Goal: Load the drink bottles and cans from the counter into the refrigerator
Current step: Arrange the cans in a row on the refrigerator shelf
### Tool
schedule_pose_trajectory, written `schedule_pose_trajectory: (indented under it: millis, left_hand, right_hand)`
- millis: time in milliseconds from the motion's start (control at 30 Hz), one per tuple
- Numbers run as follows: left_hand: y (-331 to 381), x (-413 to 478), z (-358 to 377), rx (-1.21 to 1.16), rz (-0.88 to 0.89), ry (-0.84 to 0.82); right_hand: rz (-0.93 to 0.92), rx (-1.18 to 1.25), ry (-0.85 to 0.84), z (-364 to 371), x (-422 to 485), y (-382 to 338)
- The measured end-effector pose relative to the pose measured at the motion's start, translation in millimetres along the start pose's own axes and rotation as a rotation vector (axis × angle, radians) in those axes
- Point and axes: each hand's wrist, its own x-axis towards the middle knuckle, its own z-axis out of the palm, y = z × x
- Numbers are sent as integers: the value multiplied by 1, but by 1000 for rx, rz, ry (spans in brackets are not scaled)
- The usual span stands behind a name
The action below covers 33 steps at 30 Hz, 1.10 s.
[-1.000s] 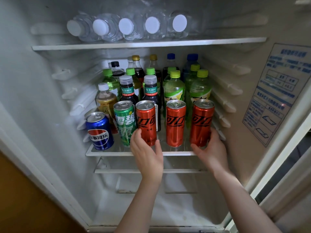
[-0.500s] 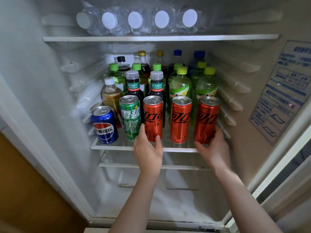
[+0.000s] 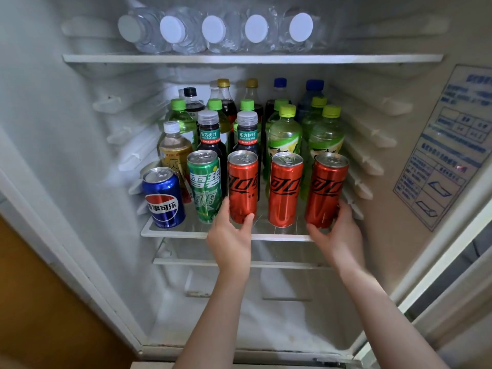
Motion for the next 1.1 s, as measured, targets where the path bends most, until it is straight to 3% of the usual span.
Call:
schedule_pose_trajectory:
  millis: [200, 300, 533, 733, 1100]
  left_hand:
    - [0, -1, -2, -45, -3, -5]
    - [-1, -2, -9, -89, 77, -17]
    - [-23, 9, -42, -24, 238, 150]
    - [-26, 23, -46, -38, 68, -58]
    - [-20, 54, -50, -18, 25, -271]
  right_hand:
    - [-13, -2, 18, 0, -2, -1]
    - [-18, -3, 15, 0, -1, -1]
    - [-49, 38, 71, 1, -7, -3]
    - [-49, 1, 332, 16, -42, -5]
    - [-182, -72, 282, 37, -69, -39]
